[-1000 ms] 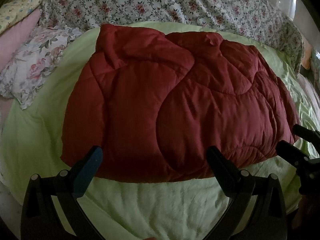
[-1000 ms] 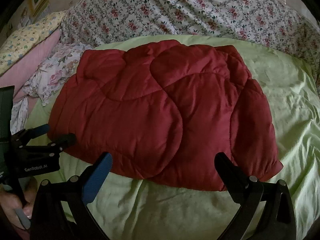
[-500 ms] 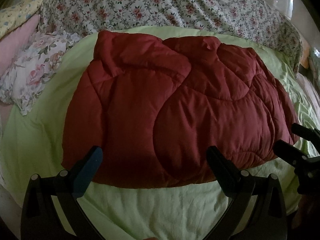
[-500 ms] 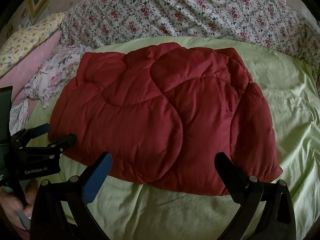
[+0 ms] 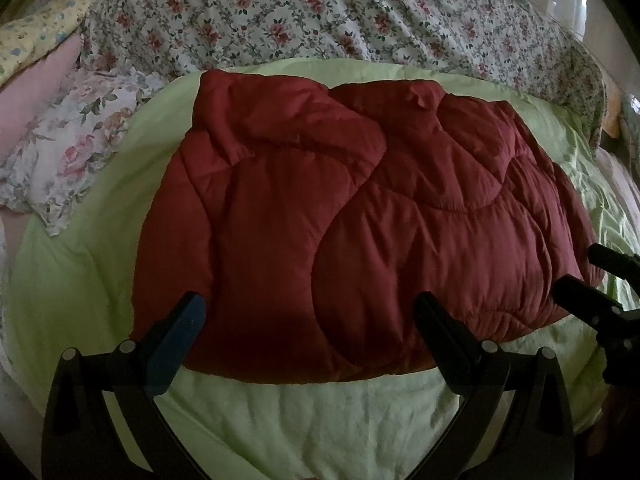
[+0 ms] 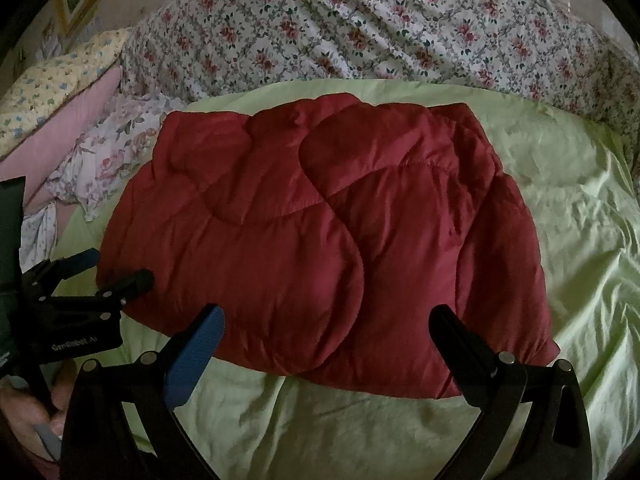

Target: Fold large clothes

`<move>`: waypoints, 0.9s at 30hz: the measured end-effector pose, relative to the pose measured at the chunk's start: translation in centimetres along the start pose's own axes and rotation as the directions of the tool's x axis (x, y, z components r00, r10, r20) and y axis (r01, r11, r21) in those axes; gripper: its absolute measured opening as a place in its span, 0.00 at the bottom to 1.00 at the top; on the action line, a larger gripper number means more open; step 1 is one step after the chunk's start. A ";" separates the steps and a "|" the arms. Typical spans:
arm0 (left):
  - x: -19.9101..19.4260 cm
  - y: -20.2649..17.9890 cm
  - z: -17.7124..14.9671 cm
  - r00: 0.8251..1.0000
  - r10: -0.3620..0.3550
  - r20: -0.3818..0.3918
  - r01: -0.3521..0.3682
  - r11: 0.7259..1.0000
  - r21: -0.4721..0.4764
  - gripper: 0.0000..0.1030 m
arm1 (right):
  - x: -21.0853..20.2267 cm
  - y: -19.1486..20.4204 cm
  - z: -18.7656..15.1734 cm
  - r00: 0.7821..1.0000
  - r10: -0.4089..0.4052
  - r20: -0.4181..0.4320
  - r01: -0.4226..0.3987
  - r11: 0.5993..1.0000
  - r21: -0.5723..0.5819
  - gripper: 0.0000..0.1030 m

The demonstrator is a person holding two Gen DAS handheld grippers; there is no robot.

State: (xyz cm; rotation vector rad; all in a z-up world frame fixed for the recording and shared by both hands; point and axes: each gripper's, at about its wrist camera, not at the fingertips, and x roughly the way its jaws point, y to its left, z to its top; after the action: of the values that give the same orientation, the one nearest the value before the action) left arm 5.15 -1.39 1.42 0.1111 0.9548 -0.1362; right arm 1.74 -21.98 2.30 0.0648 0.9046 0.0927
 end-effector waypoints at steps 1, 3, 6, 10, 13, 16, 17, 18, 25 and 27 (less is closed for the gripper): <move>0.0 0.0 0.0 1.000 0.001 0.001 -0.001 1.000 0.000 1.00 | 0.0 0.0 0.0 1.000 0.000 0.001 0.000 1.000 0.000 1.00; -0.1 0.1 0.0 1.000 0.002 0.002 -0.002 1.000 -0.001 1.00 | -0.1 0.1 0.1 1.000 -0.002 0.005 0.002 1.000 -0.002 1.00; -0.1 0.1 0.0 1.000 0.000 0.003 0.000 1.000 -0.003 1.00 | -0.3 0.1 0.1 1.000 -0.001 0.006 0.001 1.000 -0.004 1.00; -0.2 0.2 0.1 1.000 0.003 0.003 -0.003 1.000 -0.003 1.00 | -0.3 0.1 0.1 1.000 -0.001 0.005 0.001 1.000 -0.003 1.00; -0.1 0.3 0.2 1.000 0.003 0.001 -0.003 1.000 -0.004 1.00 | -0.3 0.1 0.2 1.000 -0.002 0.005 0.002 1.000 -0.006 1.00; -0.1 0.3 0.2 1.000 0.013 -0.001 -0.013 1.000 -0.008 1.00 | -0.3 0.1 0.2 1.000 -0.002 0.006 0.002 1.000 -0.006 1.00; -0.1 0.4 0.2 1.000 0.015 0.001 -0.015 1.000 -0.010 1.00 | -0.3 0.1 0.2 1.000 -0.002 0.006 0.002 1.000 -0.006 1.00; -0.2 0.4 0.1 1.000 0.016 0.003 -0.016 1.000 -0.010 1.00 | -0.3 0.1 0.2 1.000 -0.002 0.006 0.002 1.000 -0.006 1.00; -0.2 0.4 0.2 1.000 0.012 0.006 -0.012 1.000 -0.009 1.00 | -0.5 -0.1 0.4 1.000 -0.001 0.011 0.001 1.000 -0.006 1.00; -0.2 0.4 0.2 1.000 0.010 0.005 -0.010 1.000 -0.010 1.00 | -0.5 -0.1 0.4 1.000 -0.002 0.011 0.002 1.000 -0.006 1.00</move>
State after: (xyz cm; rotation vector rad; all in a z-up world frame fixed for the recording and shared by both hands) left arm 5.29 -1.04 1.73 0.1062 0.9493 -0.1229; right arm 1.72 -22.19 2.93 0.0585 0.8930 0.0931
